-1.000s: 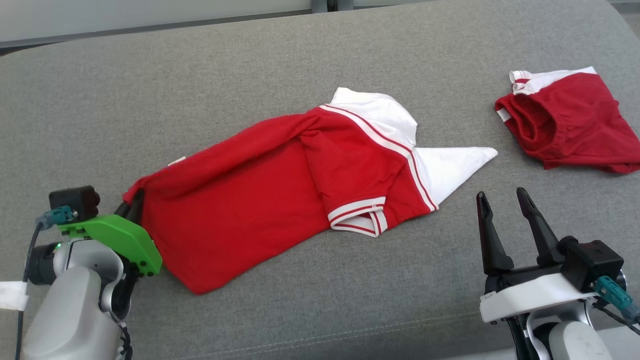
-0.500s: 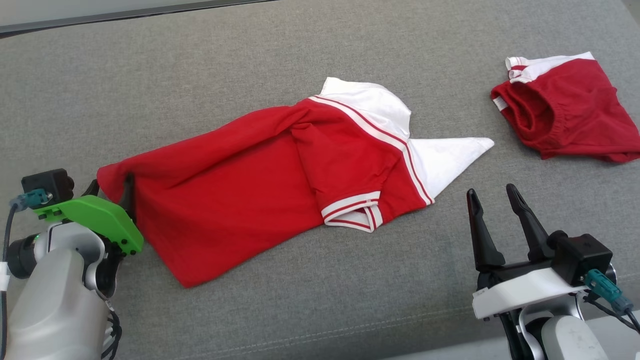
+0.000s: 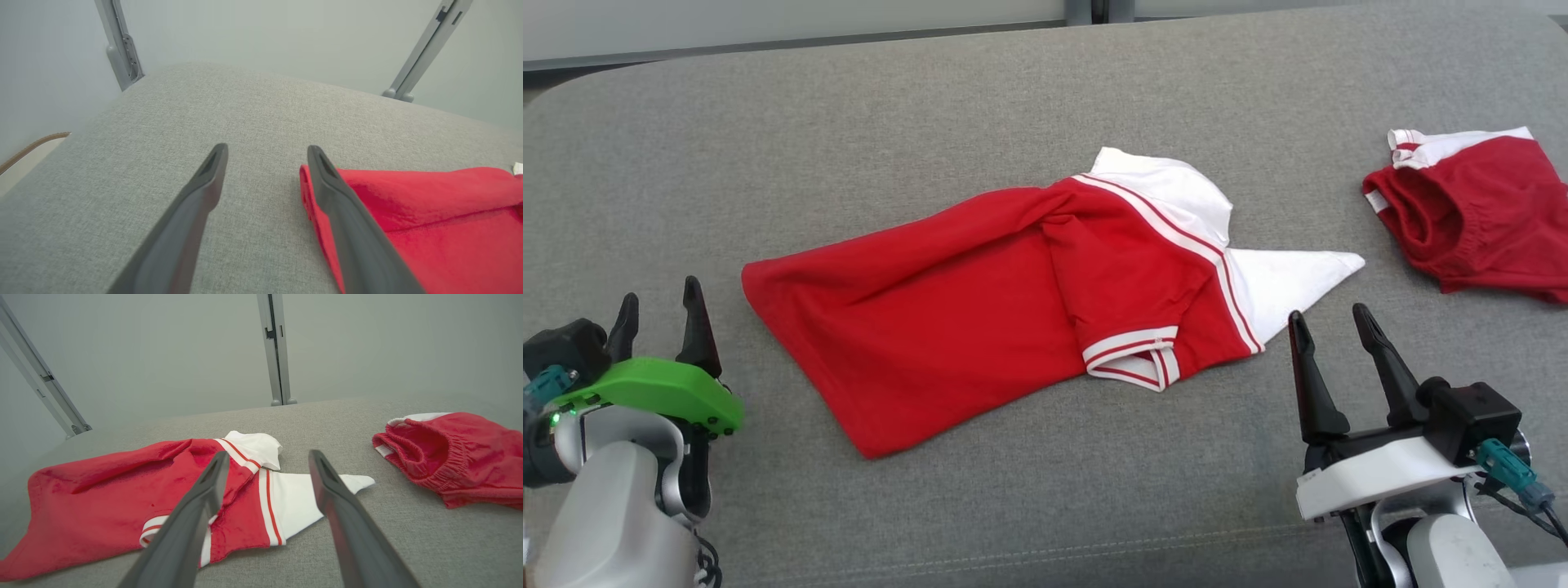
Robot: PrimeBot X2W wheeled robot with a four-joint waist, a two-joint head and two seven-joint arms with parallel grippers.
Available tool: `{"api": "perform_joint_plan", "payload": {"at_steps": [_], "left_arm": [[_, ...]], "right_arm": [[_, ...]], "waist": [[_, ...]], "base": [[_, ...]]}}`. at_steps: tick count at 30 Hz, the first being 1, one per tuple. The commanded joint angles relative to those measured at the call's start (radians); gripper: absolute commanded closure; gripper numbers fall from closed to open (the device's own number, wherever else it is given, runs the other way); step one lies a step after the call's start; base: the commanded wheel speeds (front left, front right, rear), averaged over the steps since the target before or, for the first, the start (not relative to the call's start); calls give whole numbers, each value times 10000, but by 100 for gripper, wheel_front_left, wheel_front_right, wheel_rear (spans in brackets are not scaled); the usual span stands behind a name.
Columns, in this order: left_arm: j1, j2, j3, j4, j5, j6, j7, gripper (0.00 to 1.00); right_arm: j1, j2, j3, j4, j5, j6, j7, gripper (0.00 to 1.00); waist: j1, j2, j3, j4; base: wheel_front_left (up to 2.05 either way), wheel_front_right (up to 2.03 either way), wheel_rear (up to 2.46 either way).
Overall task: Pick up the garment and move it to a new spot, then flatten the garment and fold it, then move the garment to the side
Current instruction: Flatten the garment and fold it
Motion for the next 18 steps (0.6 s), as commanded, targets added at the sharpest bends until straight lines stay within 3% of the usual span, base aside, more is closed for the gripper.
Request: {"api": "perform_joint_plan", "payload": {"at_steps": [1, 12, 18], "left_arm": [[312, 45, 73, -392, 139, 136, -182, 0], [3150, -91, 373, -4937, 870, 1518, -510, 0], [4801, 21, 201, -6988, 1234, 2246, -106, 0]], "right_arm": [[-132, -14, -7, 38, -82, -12, -58, 0], [-204, -14, 12, 292, -297, -12, -28, 0], [73, -15, 96, 311, -358, -12, 69, 0]], "waist": [[0, 0, -226, 236], [0, 0, -946, 530], [0, 0, -1272, 587]], "base": [[0, 0, 0], [0, 0, 0], [0, 0, 0]]}}
